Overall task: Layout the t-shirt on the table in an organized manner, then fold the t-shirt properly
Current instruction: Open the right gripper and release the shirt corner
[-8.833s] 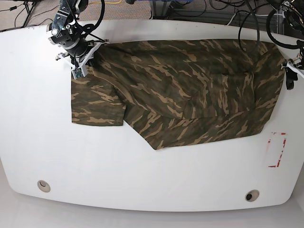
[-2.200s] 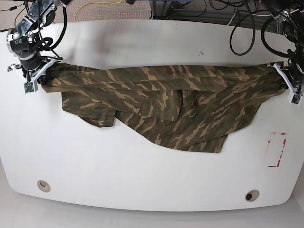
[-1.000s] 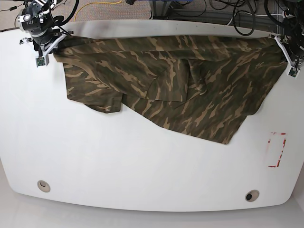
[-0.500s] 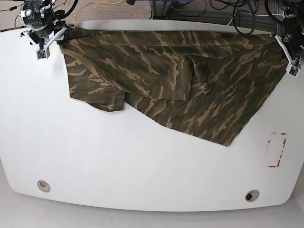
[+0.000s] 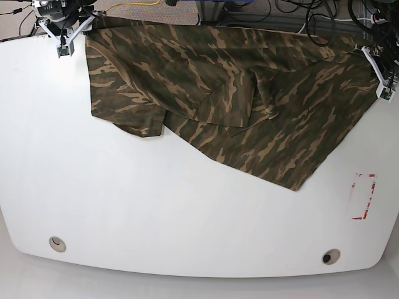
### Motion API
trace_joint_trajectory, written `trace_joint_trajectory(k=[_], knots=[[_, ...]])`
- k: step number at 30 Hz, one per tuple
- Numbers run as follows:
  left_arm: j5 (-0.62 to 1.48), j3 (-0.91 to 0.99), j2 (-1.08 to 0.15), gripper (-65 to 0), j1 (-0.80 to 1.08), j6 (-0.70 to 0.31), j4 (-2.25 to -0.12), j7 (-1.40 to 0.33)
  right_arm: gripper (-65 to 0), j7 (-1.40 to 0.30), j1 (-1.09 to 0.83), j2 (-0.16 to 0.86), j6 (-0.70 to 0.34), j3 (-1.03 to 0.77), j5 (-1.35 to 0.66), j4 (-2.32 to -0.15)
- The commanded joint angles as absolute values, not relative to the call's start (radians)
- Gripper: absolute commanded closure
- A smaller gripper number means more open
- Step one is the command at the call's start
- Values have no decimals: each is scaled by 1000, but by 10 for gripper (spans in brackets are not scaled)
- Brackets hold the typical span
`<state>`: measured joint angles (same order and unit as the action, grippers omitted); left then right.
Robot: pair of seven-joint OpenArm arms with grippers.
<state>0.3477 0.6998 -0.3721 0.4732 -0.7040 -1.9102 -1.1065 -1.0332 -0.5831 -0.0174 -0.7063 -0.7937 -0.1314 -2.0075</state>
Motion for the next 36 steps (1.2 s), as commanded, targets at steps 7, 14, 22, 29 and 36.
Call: trace_joint_trajectory(k=[7, 14, 22, 29, 36], knots=[[338, 708, -390, 0, 470, -698, -1923, -1099, -466, -1026, -550, -7, -698, -802, -120, -2026], [338, 707, -390, 0, 470, -698, -1923, -1099, -629, -1026, -519, -1, -698, -811, -117, -2026], [338, 707, -390, 0, 470, -698, -1923, -1099, -626, -1027, -522, 42, -698, -863, -117, -2026], [338, 710, -392, 0, 470, -698, -1923, -1099, -626, -1027, -550, 73, -698, -857, -124, -2026], [338, 708, -392, 0, 469, -698, -1923, -1099, -626, -1027, -484, 71, -698, -858, -120, -2023]])
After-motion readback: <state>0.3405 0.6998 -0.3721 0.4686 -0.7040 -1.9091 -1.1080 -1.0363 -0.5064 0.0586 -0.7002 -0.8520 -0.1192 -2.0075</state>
